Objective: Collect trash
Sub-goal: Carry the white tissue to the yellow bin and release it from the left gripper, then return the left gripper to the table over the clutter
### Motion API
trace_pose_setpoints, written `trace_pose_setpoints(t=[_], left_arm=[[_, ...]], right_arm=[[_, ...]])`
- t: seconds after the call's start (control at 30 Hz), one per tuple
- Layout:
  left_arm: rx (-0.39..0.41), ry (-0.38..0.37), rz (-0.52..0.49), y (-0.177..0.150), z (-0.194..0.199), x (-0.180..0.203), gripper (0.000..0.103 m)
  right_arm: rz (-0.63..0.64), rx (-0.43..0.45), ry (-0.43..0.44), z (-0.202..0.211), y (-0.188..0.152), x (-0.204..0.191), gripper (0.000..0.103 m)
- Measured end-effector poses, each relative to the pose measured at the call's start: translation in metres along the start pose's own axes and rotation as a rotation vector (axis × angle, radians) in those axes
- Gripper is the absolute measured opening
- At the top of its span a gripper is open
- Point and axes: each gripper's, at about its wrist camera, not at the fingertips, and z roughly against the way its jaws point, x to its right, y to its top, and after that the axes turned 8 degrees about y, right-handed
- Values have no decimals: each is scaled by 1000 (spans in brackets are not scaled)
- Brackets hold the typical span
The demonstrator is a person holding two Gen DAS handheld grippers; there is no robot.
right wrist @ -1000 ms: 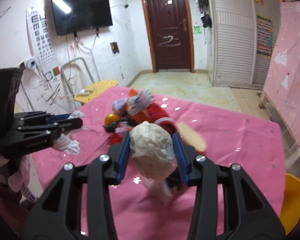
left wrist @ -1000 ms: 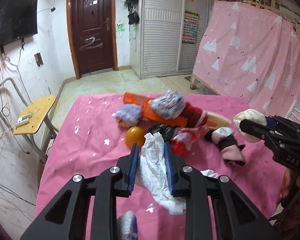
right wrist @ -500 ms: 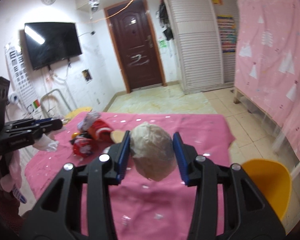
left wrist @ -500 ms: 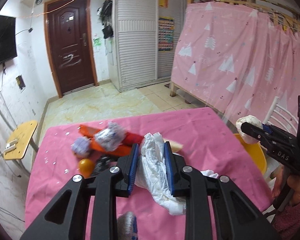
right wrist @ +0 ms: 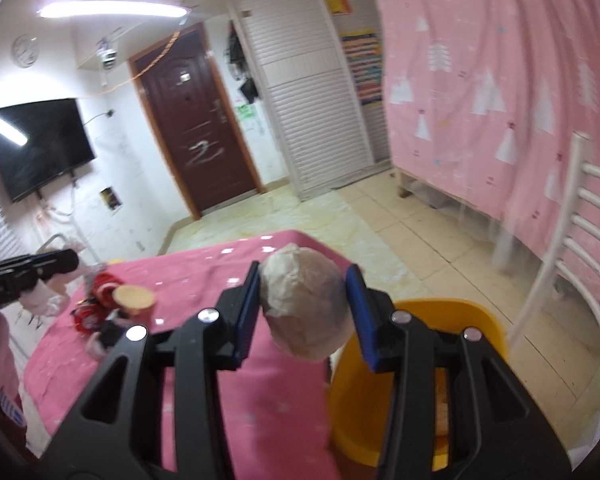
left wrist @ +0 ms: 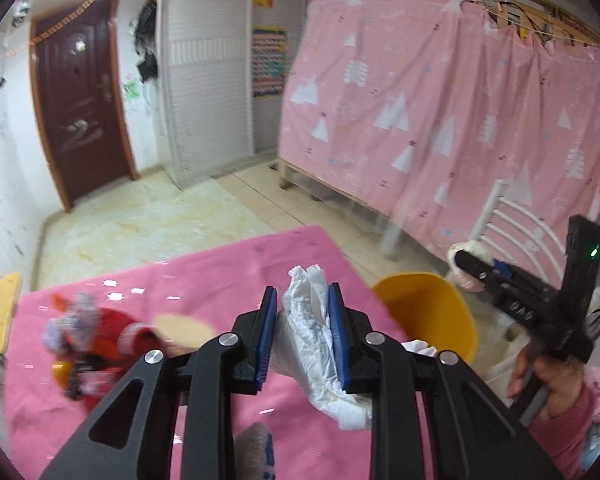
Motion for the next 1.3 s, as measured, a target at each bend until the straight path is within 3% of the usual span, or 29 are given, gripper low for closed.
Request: trace_pose_setpoints(t=[0.3,0.37,0.4,0.6,0.63,0.7,0.73,0.8,1.3], left_arm=[[-24,-66,-51,14,-47,75,17],[-38,-83,-58,16,-58,89,17],[-42,-88,-61,16,-61,94,17],[-60,-136,-52,23,-81,119,19],[-63,-152,-43,24,-84,123,24],[-67,-166,-30,27,-88,129,45],[-65,-168,-23,27,-89,130,65],[-52,-166,-16,27,-89,133,76],[-38,-140,9,25,-69,112,77]], right_arm=[[-52,-2,-80,3,-6,36,42],[-72,9,-96,6,-6,44,57],[-78,15,-102,8,-6,48,60],[-131,60,-116,23,-3,66,61],[-144,68,-117,26,-3,69,62],[-154,76,-113,28,-2,71,64],[-154,79,-111,29,-2,71,64],[-153,81,-107,30,-2,69,64],[-122,66,-68,24,-1,51,64]])
